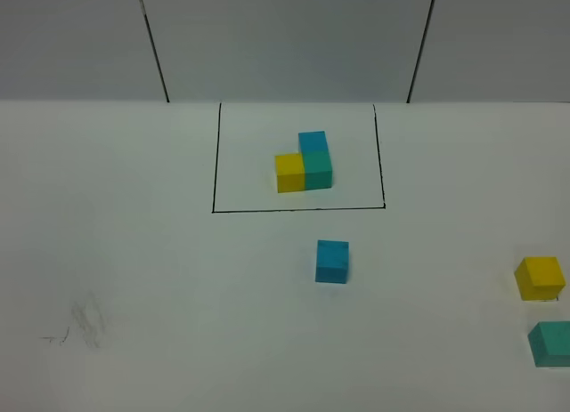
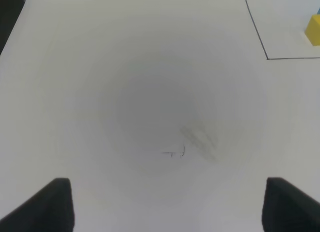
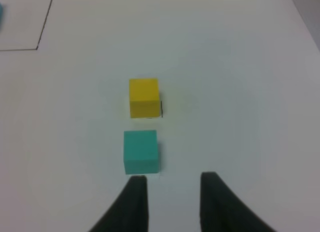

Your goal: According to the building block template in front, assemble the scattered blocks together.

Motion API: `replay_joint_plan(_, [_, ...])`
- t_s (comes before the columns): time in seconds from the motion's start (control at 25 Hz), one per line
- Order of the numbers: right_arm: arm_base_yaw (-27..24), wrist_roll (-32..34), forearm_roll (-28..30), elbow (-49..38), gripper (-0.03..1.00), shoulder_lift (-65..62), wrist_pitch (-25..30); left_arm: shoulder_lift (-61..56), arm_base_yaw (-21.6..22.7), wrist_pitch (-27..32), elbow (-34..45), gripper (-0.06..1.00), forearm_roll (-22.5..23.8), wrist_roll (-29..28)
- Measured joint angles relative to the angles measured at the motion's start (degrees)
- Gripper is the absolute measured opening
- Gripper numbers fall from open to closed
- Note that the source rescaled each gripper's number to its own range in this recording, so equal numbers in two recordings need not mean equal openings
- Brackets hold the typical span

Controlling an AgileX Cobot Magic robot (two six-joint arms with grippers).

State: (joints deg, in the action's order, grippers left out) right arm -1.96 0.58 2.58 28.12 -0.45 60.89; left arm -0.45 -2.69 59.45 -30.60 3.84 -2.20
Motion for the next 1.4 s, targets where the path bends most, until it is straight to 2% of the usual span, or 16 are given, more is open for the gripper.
replay_joint_plan(1.4, [0.0,0.0,0.0,0.0,0.0,0.0,0.0,0.0,1.15,0.0,0.0,0.71,0.0,0.0])
